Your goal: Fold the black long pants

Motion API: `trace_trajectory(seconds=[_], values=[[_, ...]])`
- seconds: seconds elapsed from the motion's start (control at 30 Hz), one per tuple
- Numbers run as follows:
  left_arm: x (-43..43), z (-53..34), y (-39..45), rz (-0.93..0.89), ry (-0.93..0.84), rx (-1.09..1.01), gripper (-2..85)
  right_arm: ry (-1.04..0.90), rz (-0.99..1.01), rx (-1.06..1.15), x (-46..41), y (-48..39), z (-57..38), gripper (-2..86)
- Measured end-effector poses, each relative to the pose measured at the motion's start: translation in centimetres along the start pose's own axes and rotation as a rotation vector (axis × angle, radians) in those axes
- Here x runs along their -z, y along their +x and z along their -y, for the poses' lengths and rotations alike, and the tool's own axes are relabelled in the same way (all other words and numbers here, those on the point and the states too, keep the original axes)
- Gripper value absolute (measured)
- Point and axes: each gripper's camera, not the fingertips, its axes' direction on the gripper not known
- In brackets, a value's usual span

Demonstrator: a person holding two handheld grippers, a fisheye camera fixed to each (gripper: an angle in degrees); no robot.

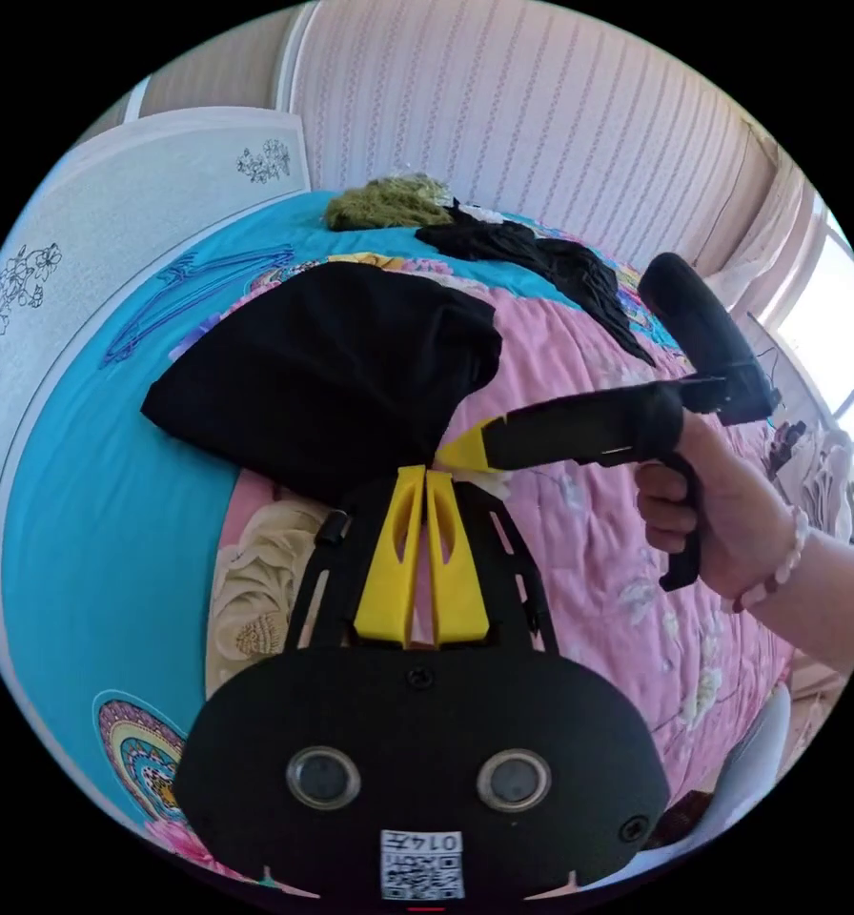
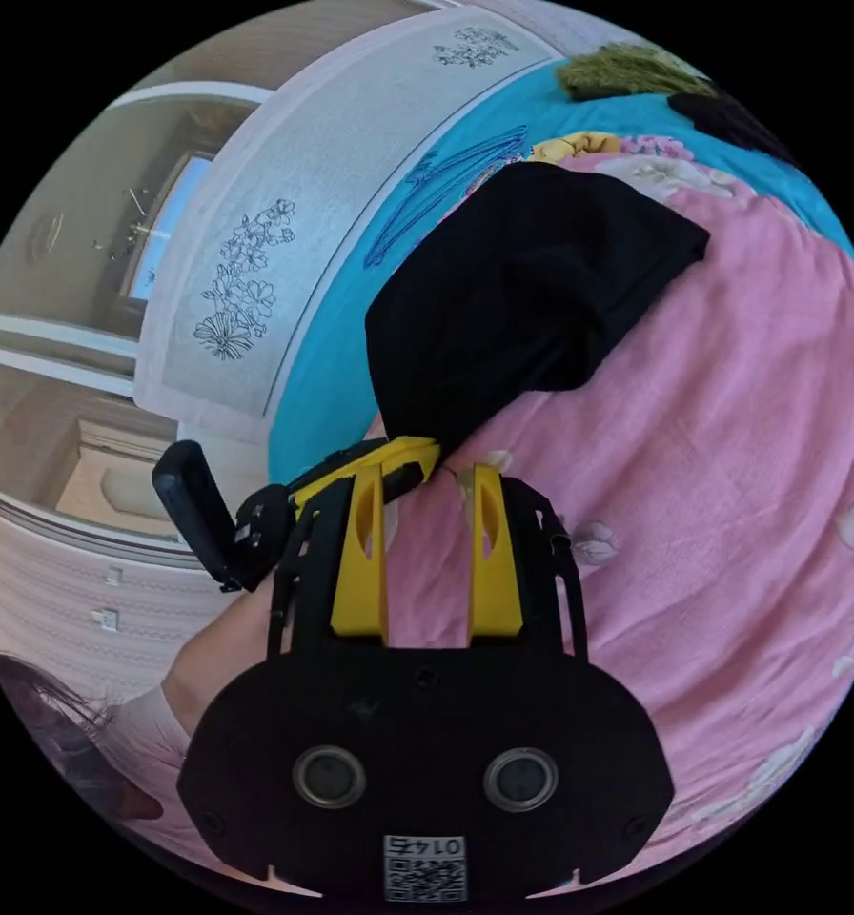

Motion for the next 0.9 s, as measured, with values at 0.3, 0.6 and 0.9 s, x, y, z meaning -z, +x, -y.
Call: trace_trajectory(seconds=[0.3, 0.6, 0.9], values=[[12.5, -9.9, 10.3, -0.303, 0.071, -0.292, -1.0, 0.066, 0.311, -0.011, 3.9, -0.5, -13.1, 0.6], [19.9, -25.7, 23.6, -0.776, -0.036, -0.186, -1.0, 0.148, 0.011, -0.145, 15.6, -6.7, -47.8, 0.2], [24.6, -26.7, 14.6, -0.377, -0.034, 0.040, -1.0, 0.274, -0.469, -0.236, 23.9, -13.8, -56.9, 0.7]])
